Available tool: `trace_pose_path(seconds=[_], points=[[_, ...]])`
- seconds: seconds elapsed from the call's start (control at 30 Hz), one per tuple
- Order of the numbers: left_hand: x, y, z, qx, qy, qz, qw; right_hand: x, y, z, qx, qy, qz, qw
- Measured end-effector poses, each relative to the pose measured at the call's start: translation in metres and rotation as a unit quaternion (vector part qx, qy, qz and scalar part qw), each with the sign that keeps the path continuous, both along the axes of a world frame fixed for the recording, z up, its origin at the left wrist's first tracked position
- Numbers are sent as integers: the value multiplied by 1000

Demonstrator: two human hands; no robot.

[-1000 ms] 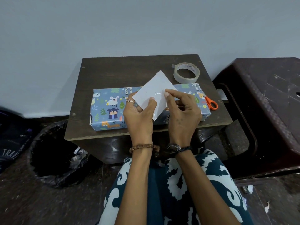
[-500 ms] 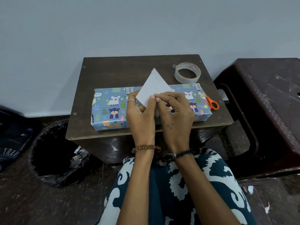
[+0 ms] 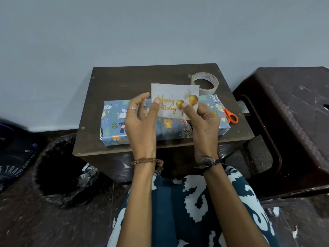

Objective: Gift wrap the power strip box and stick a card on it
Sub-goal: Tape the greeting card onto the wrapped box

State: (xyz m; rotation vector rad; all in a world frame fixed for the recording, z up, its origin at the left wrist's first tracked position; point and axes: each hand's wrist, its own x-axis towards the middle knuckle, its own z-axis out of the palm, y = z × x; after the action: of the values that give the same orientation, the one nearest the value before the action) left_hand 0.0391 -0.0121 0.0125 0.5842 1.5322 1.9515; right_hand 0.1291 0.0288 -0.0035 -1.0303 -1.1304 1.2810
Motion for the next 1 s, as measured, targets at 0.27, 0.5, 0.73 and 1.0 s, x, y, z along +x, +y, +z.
trace_pose_path(seconds=[0.27,0.5,0.73,1.0], points=[[-15,7,-7,-57,16,-124,991,4,12,9,-87,-37,93,991],[-14,10,-7,-91,22,-77,993,-1,14,8,-72,-121,78,987],[-15,13,-15,-248,234,-13,940,-9,9,2,16,-367,45,929],[-7,13,-14,-297,261,23,918,-17,1,-4,65,-468,-12,881]])
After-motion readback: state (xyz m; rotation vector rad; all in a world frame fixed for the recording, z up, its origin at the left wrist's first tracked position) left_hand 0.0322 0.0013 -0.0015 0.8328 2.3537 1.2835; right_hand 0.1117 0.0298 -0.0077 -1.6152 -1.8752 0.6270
